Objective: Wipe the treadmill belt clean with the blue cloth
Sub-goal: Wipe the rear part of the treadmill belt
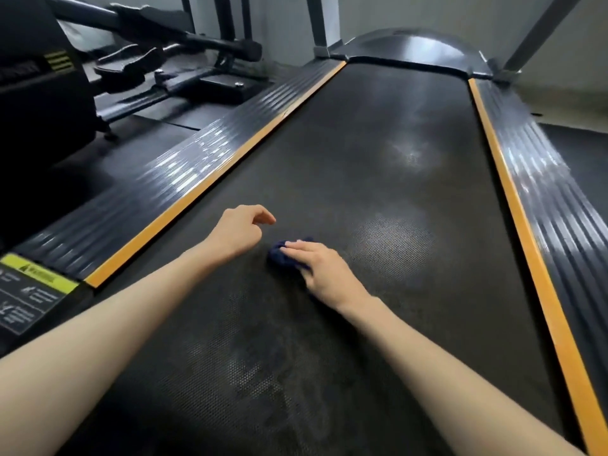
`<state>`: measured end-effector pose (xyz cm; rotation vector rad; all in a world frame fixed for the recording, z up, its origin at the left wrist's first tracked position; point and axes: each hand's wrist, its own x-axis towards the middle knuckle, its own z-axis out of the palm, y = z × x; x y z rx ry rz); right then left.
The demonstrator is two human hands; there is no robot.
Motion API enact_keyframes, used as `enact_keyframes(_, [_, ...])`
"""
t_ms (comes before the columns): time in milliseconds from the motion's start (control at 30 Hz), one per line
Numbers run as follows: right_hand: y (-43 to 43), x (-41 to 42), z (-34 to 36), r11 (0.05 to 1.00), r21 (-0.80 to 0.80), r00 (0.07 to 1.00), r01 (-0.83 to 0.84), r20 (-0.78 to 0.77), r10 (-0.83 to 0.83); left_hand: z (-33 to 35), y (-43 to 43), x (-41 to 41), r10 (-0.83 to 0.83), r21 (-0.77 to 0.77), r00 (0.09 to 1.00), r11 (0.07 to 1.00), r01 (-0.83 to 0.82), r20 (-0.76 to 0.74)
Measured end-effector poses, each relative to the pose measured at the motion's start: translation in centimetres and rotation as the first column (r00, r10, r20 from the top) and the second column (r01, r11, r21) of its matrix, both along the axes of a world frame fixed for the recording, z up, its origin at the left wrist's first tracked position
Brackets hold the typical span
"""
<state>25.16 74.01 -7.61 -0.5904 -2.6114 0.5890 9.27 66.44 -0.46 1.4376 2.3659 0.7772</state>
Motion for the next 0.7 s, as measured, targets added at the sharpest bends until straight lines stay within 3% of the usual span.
enact_keyframes(67, [4.6, 1.8, 0.4, 0.985, 0.018, 0.985, 0.173, 0.009, -0.173, 0.7, -1.1, -0.9, -0.044, -0.115, 0.998, 0.993, 0.039, -0.049])
enact_keyframes(167, [10.8, 4.4, 0.5, 0.856, 0.041, 0.857, 0.515, 0.014, -0.516, 1.7, -3.7, -3.3, -0.013, -0.216, 0.992, 0.976, -0.015, -0.129])
enact_keyframes(267, [9.5, 3.8, 1.2, 0.823, -0.028, 0.824, 0.567, -0.005, -0.567, 1.4, -5.8, -5.2, 0.070, -0.218, 0.982, 0.970, -0.108, -0.176])
enact_keyframes(333, [5.8, 2.3, 1.9, 0.867, -0.061, 0.864, 0.494, -0.073, -0.497, 0.8, -6.3, -6.1, 0.011, -0.279, 0.980, 0.958, -0.067, -0.197])
enact_keyframes(433, [-4.2, -1.2, 1.1, 0.997, 0.056, 0.988, 0.059, -0.148, -0.050, 0.7, -6.0, -6.7, -0.015, -0.290, 0.977, 0.956, -0.049, -0.213])
enact_keyframes(500, [-10.2, -3.0, 0.5, 0.967, 0.133, 0.967, -0.218, -0.108, 0.232, 0.7, -6.1, -6.8, 0.048, -0.253, 0.970, 0.961, -0.110, -0.239])
enact_keyframes(567, [-10.3, -3.3, 0.2, 0.947, 0.156, 0.952, -0.279, -0.085, 0.295, 0.4, -7.1, -7.0, 0.061, -0.259, 0.968, 0.958, -0.126, -0.245])
enact_keyframes(633, [-6.1, -1.6, 0.0, 0.983, 0.175, 0.993, -0.050, -0.097, 0.068, -0.1, -8.4, -7.7, 0.047, -0.261, 0.962, 0.958, -0.120, -0.271])
enact_keyframes(700, [-0.9, 1.2, 0.5, 0.948, 0.120, 0.954, 0.294, -0.089, -0.285, -0.3, -9.6, -8.4, 0.086, -0.239, 0.938, 0.956, -0.173, -0.336])
